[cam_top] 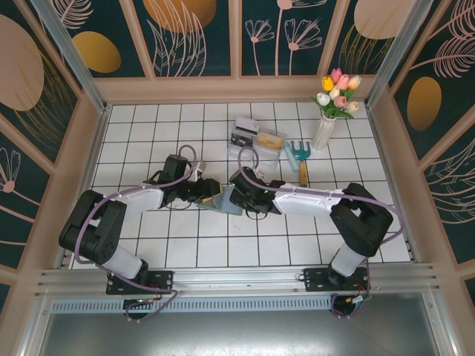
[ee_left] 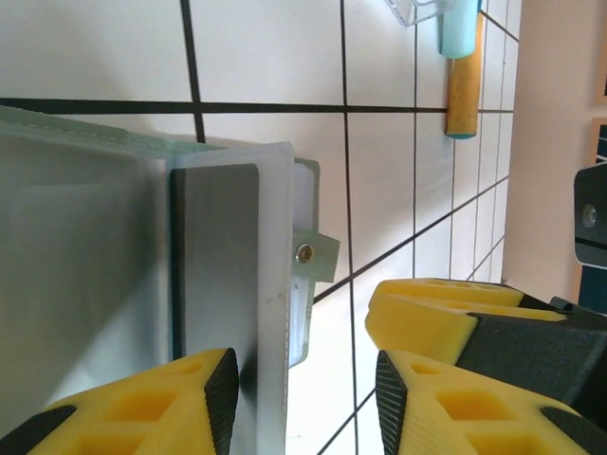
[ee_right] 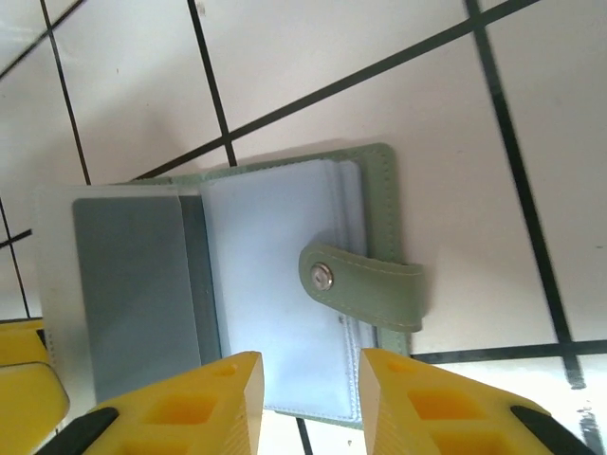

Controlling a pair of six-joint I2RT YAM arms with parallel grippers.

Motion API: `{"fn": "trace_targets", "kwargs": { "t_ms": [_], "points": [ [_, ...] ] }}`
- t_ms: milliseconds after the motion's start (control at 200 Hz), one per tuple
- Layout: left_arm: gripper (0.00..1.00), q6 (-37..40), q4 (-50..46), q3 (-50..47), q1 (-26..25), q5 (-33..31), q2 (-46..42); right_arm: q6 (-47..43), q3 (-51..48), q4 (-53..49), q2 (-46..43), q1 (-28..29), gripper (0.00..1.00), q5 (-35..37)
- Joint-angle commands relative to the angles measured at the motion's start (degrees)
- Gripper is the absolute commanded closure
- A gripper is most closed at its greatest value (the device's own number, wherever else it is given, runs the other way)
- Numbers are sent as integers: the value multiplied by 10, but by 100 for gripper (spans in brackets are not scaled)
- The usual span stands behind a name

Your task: Take the credit cards out of the card holder

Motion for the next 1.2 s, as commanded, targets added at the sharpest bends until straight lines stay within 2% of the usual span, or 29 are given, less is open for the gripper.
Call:
{"fn": "trace_targets", "kwargs": {
  "t_ms": [0,230,360,505,636,841,1041,1196],
  "points": [
    [54,-18,32,-6,-11,17,7,30,-22,9,-31,-5,63,42],
    [54,-29,48,-4,-30,14,25,49,-49,16,-60,-6,59,62],
    [56,-28,34,-5,-36,-18,29,35,-39,5,-59,-8,59,68],
    [58,-24,28,-2,-36,-23,29,20,-20,-10,-53,-7,60,75],
    [60,-10,-9,11,-35,-61,10,-6,-10,14,-47,-8,60,52],
    [67,15,-70,30,-36,-139,1,-29,6,76,-6,-11,72,-20],
    [75,15,-74,39,-36,-142,28,-7,24,75,45,-26,83,-58],
    [79,4,-66,46,-36,-121,37,0,22,80,63,-30,85,-73]
  ]
}}
